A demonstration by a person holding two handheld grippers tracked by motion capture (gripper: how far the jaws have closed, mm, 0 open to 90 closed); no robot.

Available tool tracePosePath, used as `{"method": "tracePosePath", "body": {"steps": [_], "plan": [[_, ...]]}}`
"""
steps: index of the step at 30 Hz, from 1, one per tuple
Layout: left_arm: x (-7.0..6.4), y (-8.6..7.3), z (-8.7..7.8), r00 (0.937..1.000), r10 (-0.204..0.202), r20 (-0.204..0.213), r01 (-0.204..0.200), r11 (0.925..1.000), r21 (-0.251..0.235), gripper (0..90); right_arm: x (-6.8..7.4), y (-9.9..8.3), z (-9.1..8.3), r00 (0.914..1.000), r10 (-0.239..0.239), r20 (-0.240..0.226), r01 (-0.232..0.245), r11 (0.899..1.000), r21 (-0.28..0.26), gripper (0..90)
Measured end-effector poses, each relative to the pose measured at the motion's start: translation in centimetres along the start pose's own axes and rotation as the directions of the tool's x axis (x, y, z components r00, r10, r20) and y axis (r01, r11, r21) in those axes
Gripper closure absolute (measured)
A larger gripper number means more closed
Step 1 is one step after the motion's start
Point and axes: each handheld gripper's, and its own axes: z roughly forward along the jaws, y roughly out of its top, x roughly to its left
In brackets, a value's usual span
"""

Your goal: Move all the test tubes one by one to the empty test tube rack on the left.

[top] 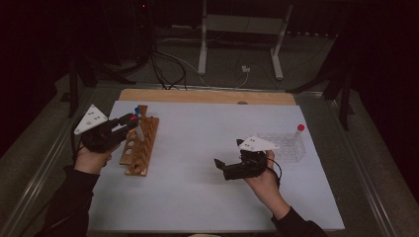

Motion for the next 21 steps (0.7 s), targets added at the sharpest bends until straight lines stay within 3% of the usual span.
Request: {"method": "tracePosePath", "body": {"steps": [6, 10, 18, 21], "plan": [[1.2, -0.7, -0.9, 0.9984, -0.012, -0.056, 0.012, 0.9999, 0.002, 71.5, 0.0, 0.0, 0.0, 1.0000, -0.004, -0.002, 0.004, 1.000, 0.003, 0.0], [1.6, -1.5, -0.7, 0.9975, -0.017, -0.069, 0.019, 0.9997, 0.019, 71.5, -0.1, -0.1, -0.2, 1.0000, -0.002, -0.001, 0.002, 1.000, 0.001, 0.0], [1.5, -4.1, 0.9, 0.9969, -0.037, -0.070, 0.044, 0.9936, 0.104, 71.5, -0.7, -0.5, -0.9, 0.9999, 0.008, 0.013, -0.007, 1.000, -0.003, 0.0], [1.3, -4.8, 1.4, 0.9966, -0.025, -0.079, 0.035, 0.9906, 0.132, 71.5, -0.8, -0.5, -1.0, 0.9998, 0.009, 0.017, -0.009, 1.000, -0.005, 0.0]]}}
